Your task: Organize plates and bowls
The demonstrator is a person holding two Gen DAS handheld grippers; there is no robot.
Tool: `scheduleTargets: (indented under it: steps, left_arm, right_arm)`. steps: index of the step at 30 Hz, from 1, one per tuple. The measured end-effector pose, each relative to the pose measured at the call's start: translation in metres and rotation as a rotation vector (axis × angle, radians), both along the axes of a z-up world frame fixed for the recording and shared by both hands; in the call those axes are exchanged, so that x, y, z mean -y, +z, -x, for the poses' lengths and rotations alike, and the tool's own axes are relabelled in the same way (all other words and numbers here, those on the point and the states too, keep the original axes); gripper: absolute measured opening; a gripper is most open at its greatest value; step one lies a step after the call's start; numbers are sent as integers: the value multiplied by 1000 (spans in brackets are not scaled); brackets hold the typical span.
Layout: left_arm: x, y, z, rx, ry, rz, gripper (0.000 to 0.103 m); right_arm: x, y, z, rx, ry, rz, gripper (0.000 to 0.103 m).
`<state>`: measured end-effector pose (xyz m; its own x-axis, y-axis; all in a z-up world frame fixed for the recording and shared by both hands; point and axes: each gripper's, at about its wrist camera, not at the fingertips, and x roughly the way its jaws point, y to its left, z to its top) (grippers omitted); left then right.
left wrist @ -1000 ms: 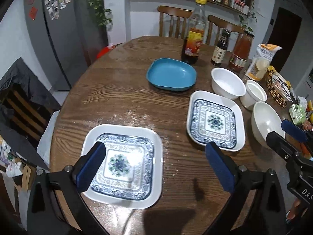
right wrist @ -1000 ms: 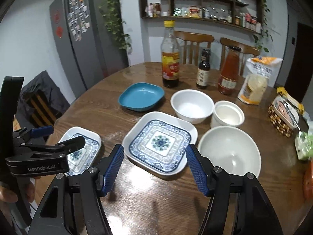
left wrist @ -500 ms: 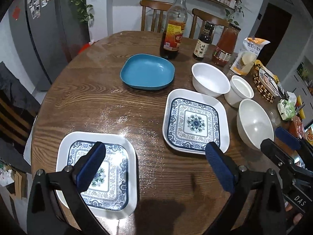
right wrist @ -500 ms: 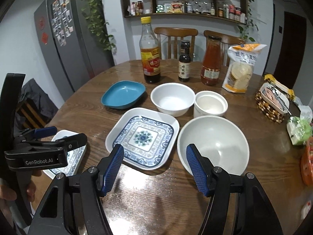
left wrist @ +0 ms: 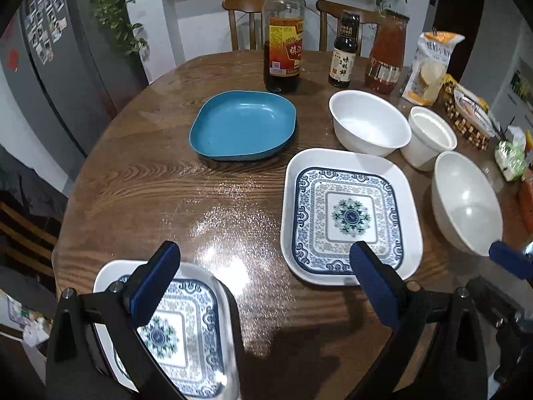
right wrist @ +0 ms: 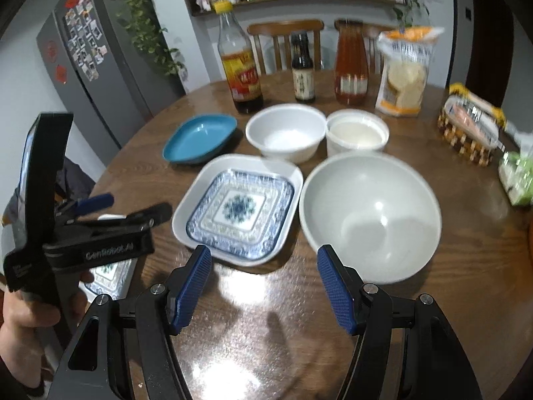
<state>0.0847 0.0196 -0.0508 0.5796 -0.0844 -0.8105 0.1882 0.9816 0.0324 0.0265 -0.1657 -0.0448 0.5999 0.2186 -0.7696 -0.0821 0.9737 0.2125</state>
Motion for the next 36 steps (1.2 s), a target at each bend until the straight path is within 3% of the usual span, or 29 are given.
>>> scheduleTargets:
  steps: [3,9,12,14,18,20,26,36]
  left_arm:
    - [4,-8,-6,1,-14,-35,100]
    - [17,-25,-27,-25,-46,-77,87]
    - [19,-36,-38,-62,-52,-74,70]
    - [20,-42,-44,-93,-55,-60,53]
    - [22,-48,-48,-107,-70,-39,33]
    - [22,-48,-47,-122,-96,-15,15]
    - [16,-49,-25,-152,-160,-25,11]
    - [-15,-51,33,-255,-198,52,11]
  right_arm:
    - [0,-11,0,-35,-5,-21,67]
    - [-3,-25,-5,-71,-15,-30,67]
    - [-2,-29,-7,-82,-28,-36,67]
    - [-1,-30,-9,-88,-34,-41,67]
    - [1,-34,-13,-100,-42,-48,67]
    - [1,-35,-15,-106,-44,-52,67]
    - [-2,-38,-22,-119,-35,-73,67]
    - [-14,-46,-26,-145,-4,-64,67]
